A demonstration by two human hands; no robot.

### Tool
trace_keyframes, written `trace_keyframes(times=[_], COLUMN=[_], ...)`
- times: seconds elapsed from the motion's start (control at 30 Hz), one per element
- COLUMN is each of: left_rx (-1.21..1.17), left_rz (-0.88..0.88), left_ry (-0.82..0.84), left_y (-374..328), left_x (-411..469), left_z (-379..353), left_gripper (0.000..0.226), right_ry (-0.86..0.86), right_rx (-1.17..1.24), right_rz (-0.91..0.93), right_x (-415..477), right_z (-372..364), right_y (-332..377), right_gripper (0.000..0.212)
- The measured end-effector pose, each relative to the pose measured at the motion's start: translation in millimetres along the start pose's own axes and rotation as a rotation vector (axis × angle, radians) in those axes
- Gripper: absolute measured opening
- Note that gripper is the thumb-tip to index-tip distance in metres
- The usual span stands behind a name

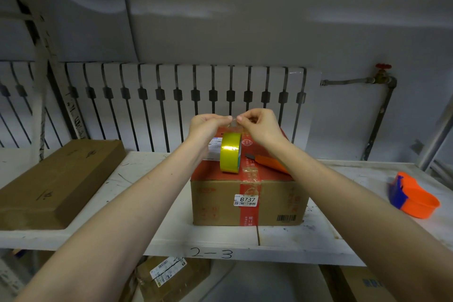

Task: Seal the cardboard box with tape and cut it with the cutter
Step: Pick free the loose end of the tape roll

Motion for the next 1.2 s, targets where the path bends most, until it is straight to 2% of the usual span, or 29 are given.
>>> trace_keyframes(times=[0.2, 0.33, 0.4, 0.53, 0.6, 0.63, 0.77, 0.9, 1.07, 1.2], left_rx=[0.123, 0.218, 0.261, 0.325, 0.405, 0.45, 0.514, 0.46, 0.382, 0.382], left_rz=[0.032, -0.066, -0.12, -0.192, -0.249, -0.277, -0.327, -0.326, -0.277, -0.282], left_ry=[0.056, -0.129, -0.163, 0.04, 0.125, 0.135, 0.1, 0.128, 0.145, 0.157], left_y=[0, -13, -21, -28, -29, -30, -36, -36, -31, -34], left_x=[-1, 3, 5, 7, 5, 5, 5, 3, 5, 5], left_z=[-6, 12, 21, 0, -13, -16, -17, -16, -11, -13], left_gripper=[0.026, 0.03, 0.033, 0.021, 0.03, 0.03, 0.003, 0.004, 0.015, 0.02], right_ry=[0.009, -0.023, -0.01, -0.006, -0.013, -0.016, -0.025, -0.023, -0.009, 0.051], right_rx=[-0.018, -0.002, -0.005, -0.016, -0.014, -0.012, -0.024, -0.045, -0.07, -0.043], right_rz=[0.041, -0.03, -0.044, 0.0, 0.024, 0.031, 0.076, 0.1, 0.119, 0.101], right_x=[-1, 1, 1, -1, -1, -1, -1, -1, -2, -4], right_z=[-5, -3, -2, -2, -3, -2, 1, 3, 3, -3], right_y=[9, 0, -6, -1, 4, 5, 11, 11, 15, 17], right_gripper=[0.017, 0.017, 0.018, 0.017, 0.015, 0.015, 0.013, 0.014, 0.015, 0.029])
Point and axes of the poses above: each hand's wrist, its own x-axis towards the middle knuckle, its own z-axis out of the back of the hand, y = z × x, the point moved 9 cm from there along x, towards the middle knuckle, and after that the axes turned 13 degrees about -x, right-handed, at the moved point
